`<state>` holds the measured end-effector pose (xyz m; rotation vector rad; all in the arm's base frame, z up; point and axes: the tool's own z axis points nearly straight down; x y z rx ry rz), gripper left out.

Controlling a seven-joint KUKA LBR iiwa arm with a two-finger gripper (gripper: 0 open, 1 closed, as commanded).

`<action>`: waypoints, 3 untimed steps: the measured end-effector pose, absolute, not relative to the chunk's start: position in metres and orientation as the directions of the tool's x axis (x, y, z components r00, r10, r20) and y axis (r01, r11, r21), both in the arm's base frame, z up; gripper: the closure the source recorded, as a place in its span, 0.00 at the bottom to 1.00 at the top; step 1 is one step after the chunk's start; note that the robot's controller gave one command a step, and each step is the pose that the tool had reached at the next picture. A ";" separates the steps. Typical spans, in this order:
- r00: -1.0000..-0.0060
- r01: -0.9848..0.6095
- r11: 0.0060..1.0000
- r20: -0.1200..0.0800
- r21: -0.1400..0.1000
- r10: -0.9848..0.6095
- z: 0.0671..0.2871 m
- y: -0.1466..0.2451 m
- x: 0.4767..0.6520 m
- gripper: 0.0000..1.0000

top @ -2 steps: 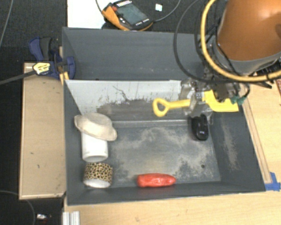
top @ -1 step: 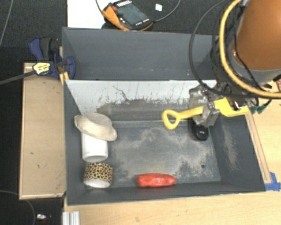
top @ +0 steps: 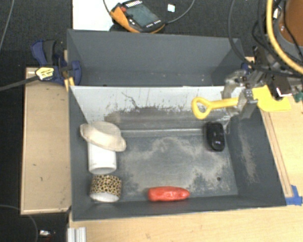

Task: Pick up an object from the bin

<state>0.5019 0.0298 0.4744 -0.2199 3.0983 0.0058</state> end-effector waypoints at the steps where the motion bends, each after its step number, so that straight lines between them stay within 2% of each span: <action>1: -0.986 -0.161 0.987 -0.042 -0.001 -0.161 0.454 0.038 0.499 0.00; 2: -0.926 -0.375 0.927 -0.037 -0.009 -0.375 0.437 0.035 0.505 0.00; 3: -0.968 -0.250 0.968 -0.036 -0.001 -0.250 0.437 0.045 0.479 0.00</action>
Offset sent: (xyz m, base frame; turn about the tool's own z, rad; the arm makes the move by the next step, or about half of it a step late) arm 0.0123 -0.0088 -0.0044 -0.4623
